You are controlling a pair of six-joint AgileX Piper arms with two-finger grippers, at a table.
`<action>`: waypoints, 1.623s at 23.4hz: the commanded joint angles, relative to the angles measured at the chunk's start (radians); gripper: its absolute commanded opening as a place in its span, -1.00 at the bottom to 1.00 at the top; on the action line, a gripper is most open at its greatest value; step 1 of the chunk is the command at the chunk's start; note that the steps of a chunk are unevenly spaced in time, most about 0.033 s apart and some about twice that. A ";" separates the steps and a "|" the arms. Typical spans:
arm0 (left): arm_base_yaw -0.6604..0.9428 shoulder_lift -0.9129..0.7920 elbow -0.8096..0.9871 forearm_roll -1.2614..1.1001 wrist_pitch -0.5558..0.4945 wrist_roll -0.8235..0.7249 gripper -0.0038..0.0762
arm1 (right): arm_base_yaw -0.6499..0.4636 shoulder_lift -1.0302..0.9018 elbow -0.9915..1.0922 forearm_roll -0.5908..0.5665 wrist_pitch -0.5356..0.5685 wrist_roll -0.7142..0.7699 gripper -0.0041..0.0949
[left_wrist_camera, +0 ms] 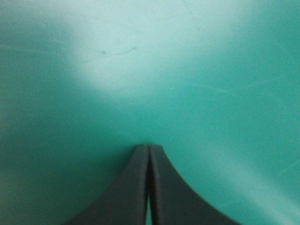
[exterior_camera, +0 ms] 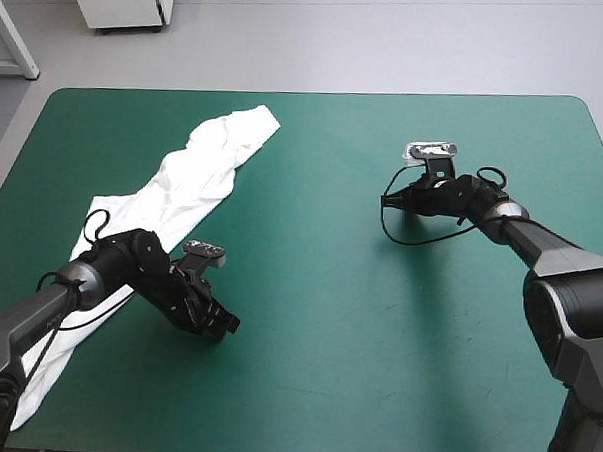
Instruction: Fold the cloth
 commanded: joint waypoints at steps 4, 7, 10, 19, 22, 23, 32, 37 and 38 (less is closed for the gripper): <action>-0.005 -0.014 -0.006 -0.004 0.024 0.003 -0.93 | 0.000 -0.039 -0.018 0.001 -0.011 -0.005 -0.95; -0.005 -0.014 -0.006 -0.004 0.024 0.003 -0.93 | 0.000 -0.039 -0.018 0.001 -0.011 -0.005 -0.95; -0.005 -0.014 -0.006 -0.004 0.024 0.003 -0.93 | 0.000 -0.039 -0.018 0.001 -0.011 -0.005 -0.95; -0.005 -0.067 -0.038 -0.004 0.051 -0.002 -0.93 | 0.000 -0.084 -0.020 -0.041 0.029 -0.007 -0.95; -0.005 -0.122 -0.091 -0.004 0.092 -0.026 -0.93 | 0.000 -0.139 -0.020 -0.080 0.068 -0.007 -0.95; -0.005 -0.143 -0.115 -0.004 0.114 -0.038 -0.93 | 0.000 -0.157 -0.020 -0.095 0.089 -0.007 -0.95; -0.005 -0.332 -0.457 0.185 0.246 -0.192 -0.93 | 0.000 -0.522 -0.020 -0.319 0.517 0.145 -0.95; -0.005 -0.322 -0.546 0.370 0.118 -0.227 -0.87 | 0.000 -0.835 -0.019 -0.602 0.662 0.316 -0.74; -0.005 -0.322 -0.546 0.378 0.087 -0.227 -0.84 | 0.000 -0.873 -0.019 -0.614 0.672 0.330 -0.66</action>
